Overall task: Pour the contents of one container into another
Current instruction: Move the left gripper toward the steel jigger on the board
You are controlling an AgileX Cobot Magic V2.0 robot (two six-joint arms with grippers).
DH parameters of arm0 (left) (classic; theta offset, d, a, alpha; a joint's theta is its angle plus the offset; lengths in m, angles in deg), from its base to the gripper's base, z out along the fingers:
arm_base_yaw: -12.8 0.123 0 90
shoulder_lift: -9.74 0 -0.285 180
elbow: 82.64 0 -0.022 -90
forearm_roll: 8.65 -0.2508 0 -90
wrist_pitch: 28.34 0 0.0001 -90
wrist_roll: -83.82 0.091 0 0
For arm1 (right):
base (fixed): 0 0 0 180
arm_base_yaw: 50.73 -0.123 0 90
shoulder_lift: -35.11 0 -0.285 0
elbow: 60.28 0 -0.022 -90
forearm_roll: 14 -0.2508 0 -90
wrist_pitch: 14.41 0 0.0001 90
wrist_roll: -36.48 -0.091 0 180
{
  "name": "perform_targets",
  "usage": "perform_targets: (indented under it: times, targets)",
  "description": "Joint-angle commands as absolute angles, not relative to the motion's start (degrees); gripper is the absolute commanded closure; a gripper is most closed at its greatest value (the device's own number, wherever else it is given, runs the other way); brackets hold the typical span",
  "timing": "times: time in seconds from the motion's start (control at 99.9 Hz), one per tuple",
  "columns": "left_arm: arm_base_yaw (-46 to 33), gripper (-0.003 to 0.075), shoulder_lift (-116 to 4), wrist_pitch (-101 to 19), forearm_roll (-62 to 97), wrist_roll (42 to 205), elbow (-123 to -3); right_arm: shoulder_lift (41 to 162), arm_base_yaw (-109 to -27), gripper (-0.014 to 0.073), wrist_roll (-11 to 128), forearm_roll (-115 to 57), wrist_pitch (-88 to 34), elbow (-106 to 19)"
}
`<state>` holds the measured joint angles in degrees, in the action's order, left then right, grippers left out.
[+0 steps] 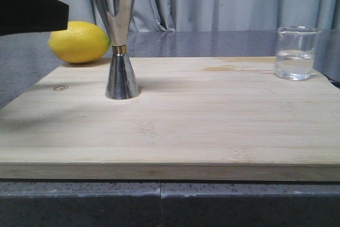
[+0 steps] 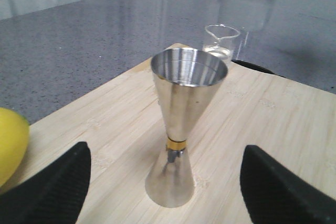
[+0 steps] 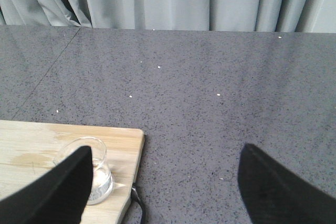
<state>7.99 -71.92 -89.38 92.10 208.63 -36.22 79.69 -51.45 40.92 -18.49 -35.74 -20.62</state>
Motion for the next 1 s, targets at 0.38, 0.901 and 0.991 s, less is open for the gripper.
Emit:
perform_targets:
  times: [0.38,0.901,0.991]
  targets:
    - [7.57,0.0174,-83.89,-101.0,97.44,217.94,-38.19,80.06,-51.25,0.0095,41.33,-17.94,-31.01,-22.48]
    - [3.03,0.0174,-85.73,-101.0,97.44,217.84,-43.23,82.51,-51.25,0.0095,41.37,-17.19,-30.89,-22.48]
    - [2.5,0.0174,-85.73,-101.0,97.44,217.84,-43.48,83.33,-51.25,0.0095,41.37,-17.19,-30.81,-22.48]
